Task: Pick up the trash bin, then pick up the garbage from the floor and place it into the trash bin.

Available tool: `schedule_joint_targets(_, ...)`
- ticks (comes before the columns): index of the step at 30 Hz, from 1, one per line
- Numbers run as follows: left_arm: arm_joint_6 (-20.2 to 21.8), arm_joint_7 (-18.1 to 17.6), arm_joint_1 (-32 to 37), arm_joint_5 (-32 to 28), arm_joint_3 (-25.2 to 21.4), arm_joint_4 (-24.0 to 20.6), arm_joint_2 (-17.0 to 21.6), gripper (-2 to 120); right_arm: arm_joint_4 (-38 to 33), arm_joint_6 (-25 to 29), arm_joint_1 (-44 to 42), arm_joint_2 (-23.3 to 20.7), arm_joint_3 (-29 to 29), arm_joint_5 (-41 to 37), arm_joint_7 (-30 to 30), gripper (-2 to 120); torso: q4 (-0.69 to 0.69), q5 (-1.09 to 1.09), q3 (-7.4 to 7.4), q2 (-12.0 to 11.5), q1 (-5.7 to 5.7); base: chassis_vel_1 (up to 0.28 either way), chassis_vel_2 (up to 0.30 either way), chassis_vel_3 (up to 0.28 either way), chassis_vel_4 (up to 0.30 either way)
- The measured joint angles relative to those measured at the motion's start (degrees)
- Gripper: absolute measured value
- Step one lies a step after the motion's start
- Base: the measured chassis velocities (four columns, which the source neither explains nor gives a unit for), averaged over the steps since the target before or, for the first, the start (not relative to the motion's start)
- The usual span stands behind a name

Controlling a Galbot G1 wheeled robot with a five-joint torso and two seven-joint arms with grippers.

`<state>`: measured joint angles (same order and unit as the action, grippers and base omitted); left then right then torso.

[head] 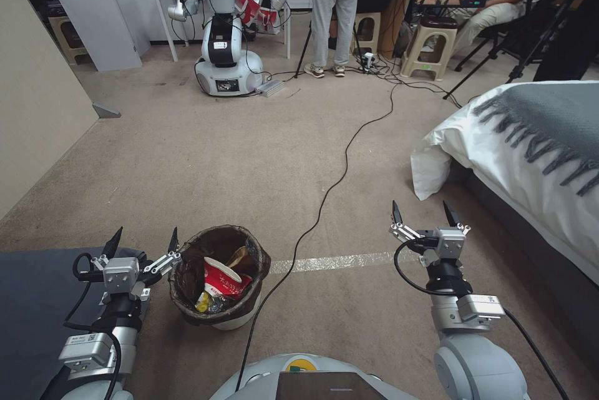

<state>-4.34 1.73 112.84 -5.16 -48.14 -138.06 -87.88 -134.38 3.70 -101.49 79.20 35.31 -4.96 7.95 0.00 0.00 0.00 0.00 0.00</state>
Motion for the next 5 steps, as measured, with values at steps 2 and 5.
schedule_joint_targets(2, 0.01, -0.01, 0.0, -0.01, 0.0, 0.01, 0.0, 100, 0.0, 0.0, 0.0, 0.0, 0.0, -0.01, 0.0, 100, 0.0, 0.0, 0.0, 0.0, 0.0, 0.0, 0.0, 0.0, 0.0)
schedule_joint_targets(5, 0.02, -0.02, 0.0, -0.02, 0.0, 0.01, 0.01, 100, 0.0, -0.01, 0.01, 0.0, 0.0, -0.01, 0.01, 100, 0.0, 0.0, 0.0, 0.0, 0.0, 0.0, 0.0, 0.0, 0.0)
